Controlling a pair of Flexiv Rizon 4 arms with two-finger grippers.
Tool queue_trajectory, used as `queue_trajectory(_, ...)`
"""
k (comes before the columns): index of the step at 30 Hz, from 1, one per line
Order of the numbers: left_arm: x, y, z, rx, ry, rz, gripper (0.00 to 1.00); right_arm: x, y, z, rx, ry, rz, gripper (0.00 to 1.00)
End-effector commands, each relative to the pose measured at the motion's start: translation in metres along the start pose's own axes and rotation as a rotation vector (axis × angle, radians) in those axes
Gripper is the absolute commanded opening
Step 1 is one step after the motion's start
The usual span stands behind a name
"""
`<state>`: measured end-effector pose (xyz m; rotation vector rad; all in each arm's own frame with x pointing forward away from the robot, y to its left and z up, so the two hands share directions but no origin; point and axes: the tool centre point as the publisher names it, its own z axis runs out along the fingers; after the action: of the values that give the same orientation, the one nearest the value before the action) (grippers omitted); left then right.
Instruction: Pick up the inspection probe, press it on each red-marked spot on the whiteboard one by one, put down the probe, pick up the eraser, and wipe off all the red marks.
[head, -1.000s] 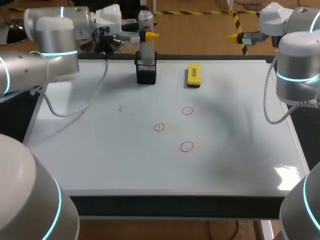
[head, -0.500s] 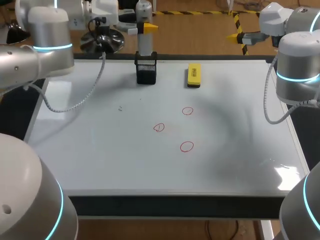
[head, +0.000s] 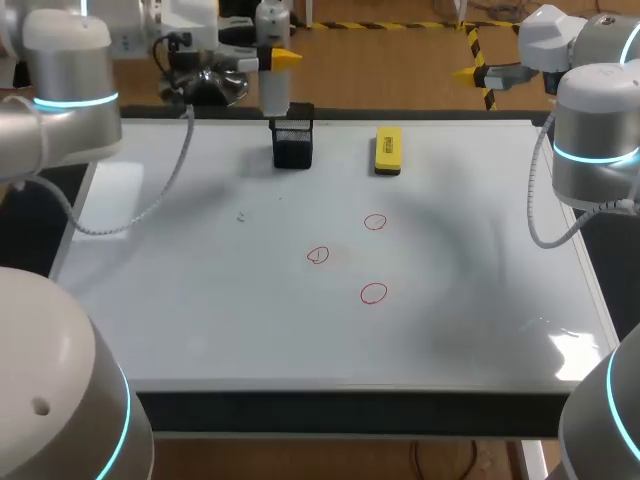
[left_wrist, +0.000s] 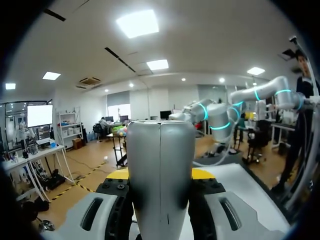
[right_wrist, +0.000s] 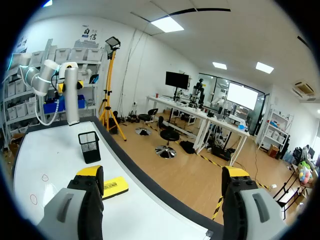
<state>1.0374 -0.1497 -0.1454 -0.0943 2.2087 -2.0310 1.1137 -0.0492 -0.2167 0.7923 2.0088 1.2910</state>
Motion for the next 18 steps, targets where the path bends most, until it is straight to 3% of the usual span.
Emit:
queue_trajectory(1,0.021,-0.001,-0.016,-0.001,-0.050,-0.002,0.00,-0.001,0.000,0.000,0.002,0.002,0.000,1.00)
queue_trajectory(18,0.070,0.023,-0.044,0.000,-0.122,-0.046,0.00,-0.001,0.000,0.000,0.002,0.002,0.000,1.00)
